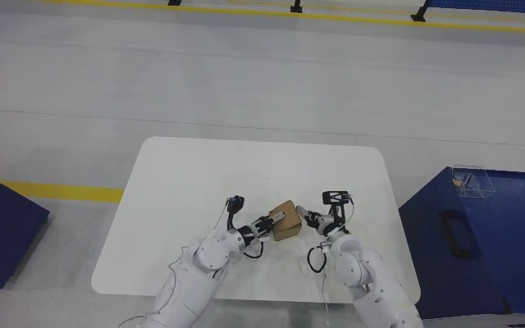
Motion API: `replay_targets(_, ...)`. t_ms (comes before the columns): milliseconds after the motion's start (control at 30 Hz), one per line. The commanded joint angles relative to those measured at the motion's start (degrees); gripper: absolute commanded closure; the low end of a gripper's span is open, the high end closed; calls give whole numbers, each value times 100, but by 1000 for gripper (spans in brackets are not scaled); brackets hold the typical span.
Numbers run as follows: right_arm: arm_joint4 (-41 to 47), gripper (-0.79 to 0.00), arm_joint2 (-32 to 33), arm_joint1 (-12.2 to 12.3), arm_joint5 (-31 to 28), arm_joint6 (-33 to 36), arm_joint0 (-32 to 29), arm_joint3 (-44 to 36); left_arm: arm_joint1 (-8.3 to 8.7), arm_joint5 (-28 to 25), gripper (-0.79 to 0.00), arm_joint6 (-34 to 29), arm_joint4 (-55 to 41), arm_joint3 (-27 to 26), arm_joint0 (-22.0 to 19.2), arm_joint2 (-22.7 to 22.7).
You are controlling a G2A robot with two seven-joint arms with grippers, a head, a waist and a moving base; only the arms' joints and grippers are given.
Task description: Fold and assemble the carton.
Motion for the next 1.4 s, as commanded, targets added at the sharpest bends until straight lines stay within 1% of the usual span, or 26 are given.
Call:
replay_targets(0, -4, -785, 2, -4, 2, 1, 11, 33, -2, 23, -594, 20, 16, 12, -8, 17)
replay_targets(67, 0, -785, 4, -8, -1, 8, 16, 53, -4, 42, -582, 35, 8, 23, -12, 28)
replay_targets(167, 11, -785, 7, -13, -11, 21, 14, 71, -6, 30, -600, 29, -13, 33, -20, 41)
replay_targets(300, 33, -785, 6, -17, -73, 49, -12, 45, -3, -46, -594, 20, -58, 31, -15, 44)
replay_targets(433, 40, -785, 24, -17, -131, 56, -54, -21, 0, -64, -610, 33, -85, 34, -12, 44)
replay_targets(633, 15, -785, 29, -22, -156, 88, -47, -7, -1, -60, -600, 26, -102, 75, -21, 71)
replay_targets(700, 14, -785, 23, -26, -156, 80, -41, 4, -3, -67, -613, 24, -118, 92, -31, 81)
replay_targets(1067, 90, -785, 76, -27, -301, 103, -121, -138, -1, -118, -594, -13, -187, 112, -54, 104)
replay_targets(1200, 126, -785, 116, -25, -349, 91, -144, -174, 10, -152, -637, -29, -217, 71, -30, 89)
replay_targets(1267, 150, -785, 136, -29, -311, 71, -134, -168, 16, -161, -631, -18, -210, 55, -22, 84)
replay_targets(1367, 101, -785, 173, -42, -92, -91, -82, -116, 23, -154, -640, -16, -205, 38, -12, 82)
